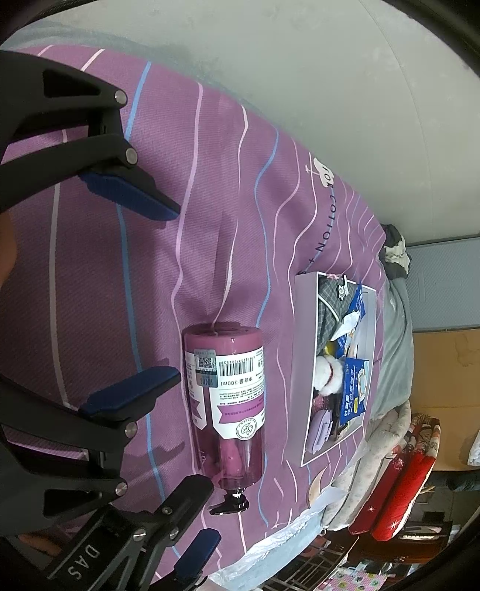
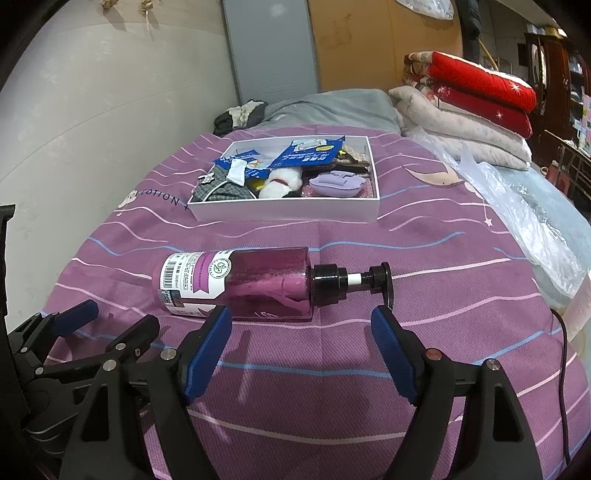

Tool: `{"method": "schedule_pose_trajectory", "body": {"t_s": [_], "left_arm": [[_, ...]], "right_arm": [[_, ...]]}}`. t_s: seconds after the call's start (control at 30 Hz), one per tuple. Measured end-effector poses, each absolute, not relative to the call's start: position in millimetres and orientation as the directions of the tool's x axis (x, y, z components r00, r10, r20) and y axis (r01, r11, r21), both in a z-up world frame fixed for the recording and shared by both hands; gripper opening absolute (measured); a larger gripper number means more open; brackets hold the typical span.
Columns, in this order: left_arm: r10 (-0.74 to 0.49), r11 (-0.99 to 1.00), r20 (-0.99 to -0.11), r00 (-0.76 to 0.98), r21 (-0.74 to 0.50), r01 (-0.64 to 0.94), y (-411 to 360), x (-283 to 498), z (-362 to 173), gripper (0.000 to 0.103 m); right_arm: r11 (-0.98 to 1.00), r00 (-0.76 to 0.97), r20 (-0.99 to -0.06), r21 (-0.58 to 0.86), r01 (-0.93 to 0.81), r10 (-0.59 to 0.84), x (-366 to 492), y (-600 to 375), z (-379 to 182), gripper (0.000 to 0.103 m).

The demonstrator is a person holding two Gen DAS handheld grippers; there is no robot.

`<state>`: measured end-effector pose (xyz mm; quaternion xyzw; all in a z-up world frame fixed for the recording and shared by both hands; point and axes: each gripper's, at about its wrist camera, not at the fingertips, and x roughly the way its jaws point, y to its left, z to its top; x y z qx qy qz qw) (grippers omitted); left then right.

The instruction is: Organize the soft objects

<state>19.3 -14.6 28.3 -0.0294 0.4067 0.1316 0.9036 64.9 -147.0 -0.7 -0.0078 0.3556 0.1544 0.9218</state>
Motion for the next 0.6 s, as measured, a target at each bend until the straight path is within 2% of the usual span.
{"method": "schedule_pose_trajectory", "body": {"t_s": [0.33,0.6], "left_arm": [[0.206,0.965,-0.743,0.636,0.045,-0.259,-13.9,18.8,29.5,0.081],[0.154,0.972,-0.739,0.656,-0.004,-0.233,-11.9,17.6,33.9,0.075]], "right_arm": [[0.953,0.697,-0.661,0.094,-0.289,0.277,64.8,-147.6,-1.1,0.079],[0.955,0.690,-0.672,0.092,-0.282,0.269,65.1,-148.9,-2.4,0.079]]}}
